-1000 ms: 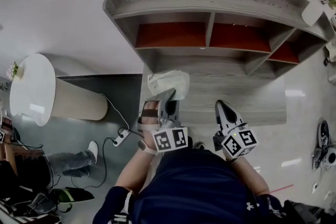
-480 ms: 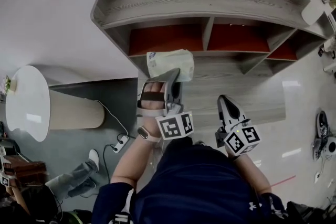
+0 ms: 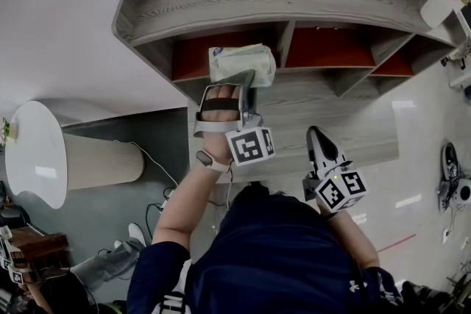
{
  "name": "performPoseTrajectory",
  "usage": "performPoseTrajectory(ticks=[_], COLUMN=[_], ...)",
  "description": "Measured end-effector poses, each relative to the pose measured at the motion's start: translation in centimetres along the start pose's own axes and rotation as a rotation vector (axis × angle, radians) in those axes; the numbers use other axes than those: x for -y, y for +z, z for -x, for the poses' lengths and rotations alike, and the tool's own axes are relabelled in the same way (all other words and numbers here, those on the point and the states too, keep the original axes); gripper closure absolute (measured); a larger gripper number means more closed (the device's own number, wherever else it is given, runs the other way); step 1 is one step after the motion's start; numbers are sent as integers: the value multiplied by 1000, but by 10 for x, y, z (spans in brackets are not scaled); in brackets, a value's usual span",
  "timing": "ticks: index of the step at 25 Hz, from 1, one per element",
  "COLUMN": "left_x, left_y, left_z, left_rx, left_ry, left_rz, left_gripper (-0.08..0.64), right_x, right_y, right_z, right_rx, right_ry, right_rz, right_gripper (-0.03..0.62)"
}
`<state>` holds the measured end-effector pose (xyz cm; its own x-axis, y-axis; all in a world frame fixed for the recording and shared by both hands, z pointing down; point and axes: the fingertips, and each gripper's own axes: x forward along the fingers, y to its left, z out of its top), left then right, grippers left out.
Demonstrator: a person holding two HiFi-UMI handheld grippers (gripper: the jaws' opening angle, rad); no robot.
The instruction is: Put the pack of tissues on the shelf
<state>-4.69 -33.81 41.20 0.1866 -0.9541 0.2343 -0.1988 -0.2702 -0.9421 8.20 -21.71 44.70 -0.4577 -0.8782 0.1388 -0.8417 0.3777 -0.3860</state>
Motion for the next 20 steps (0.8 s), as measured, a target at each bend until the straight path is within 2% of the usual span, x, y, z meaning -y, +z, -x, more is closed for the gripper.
performPoseTrajectory(ticks=[15, 20], left_x=[3, 18], left_y=[9, 9], left_z=[-41, -55], left_rx=[21, -3], left_ry=[-22, -105], left_rz=[-15, -6], left_gripper=[523, 523], right_x=[4, 4], right_y=[-9, -12], right_z=[-8, -11], right_rx=[-20, -27], right_ry=[-35, -34], right_rz=[-20, -33], right_gripper=[581, 581])
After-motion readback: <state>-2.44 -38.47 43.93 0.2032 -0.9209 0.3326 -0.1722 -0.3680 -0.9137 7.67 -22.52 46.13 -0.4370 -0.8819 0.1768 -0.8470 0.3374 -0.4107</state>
